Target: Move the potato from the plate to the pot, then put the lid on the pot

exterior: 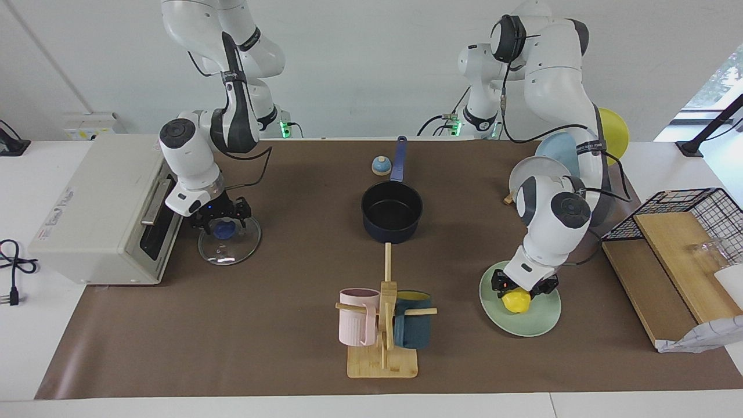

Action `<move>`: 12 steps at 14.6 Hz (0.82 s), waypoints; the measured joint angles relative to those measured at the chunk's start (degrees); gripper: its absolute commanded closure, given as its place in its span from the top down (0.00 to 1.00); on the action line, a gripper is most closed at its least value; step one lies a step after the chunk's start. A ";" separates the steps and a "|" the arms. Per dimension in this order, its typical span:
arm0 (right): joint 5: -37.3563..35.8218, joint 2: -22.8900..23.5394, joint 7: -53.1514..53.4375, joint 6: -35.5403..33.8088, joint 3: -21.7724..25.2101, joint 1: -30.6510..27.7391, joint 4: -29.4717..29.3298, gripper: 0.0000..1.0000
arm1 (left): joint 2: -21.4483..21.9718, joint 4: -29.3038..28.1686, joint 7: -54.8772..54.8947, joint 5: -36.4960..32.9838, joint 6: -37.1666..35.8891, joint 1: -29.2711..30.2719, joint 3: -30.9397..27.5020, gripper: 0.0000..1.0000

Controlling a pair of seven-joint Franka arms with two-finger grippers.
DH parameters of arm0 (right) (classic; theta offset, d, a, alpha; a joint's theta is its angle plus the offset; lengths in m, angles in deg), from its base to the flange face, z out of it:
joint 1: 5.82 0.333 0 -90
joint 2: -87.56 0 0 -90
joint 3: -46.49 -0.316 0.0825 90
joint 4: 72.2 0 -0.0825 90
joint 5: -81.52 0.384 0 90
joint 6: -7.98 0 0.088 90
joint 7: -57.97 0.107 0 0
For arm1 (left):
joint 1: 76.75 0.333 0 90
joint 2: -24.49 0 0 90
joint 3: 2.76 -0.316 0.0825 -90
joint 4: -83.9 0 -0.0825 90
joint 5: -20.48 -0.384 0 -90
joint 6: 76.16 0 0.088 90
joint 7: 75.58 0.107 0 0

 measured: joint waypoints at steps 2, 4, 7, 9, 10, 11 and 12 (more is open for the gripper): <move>0.00 0.00 -0.02 0.03 0.00 0.00 0.17 1.00 | 0.08 0.11 -0.40 0.00 -0.74 -0.11 -0.15 0.00; 0.00 0.00 -0.03 0.03 0.00 0.00 0.18 0.97 | 0.53 0.63 -0.71 0.00 -1.74 -0.17 -0.29 0.00; 0.00 0.00 -0.05 0.05 0.00 0.00 0.18 0.90 | 4.99 1.43 -1.95 0.75 -6.92 -0.16 -0.34 0.00; 0.00 0.00 -0.05 0.07 0.00 0.00 0.18 0.90 | 10.60 1.44 -4.63 3.34 -13.97 -0.45 -0.04 0.00; 0.00 0.00 -0.05 0.09 0.00 0.00 0.18 0.90 | 13.61 1.31 -6.82 4.26 -17.99 -1.01 0.38 0.00; 0.00 0.00 -0.05 0.16 0.00 -0.01 0.16 0.90 | 16.39 0.68 -9.93 4.77 -21.33 -2.45 0.67 0.00; 0.00 0.00 -0.05 0.25 0.00 -0.02 0.14 0.90 | 18.94 -0.83 -13.50 4.93 -23.17 -4.76 0.85 0.00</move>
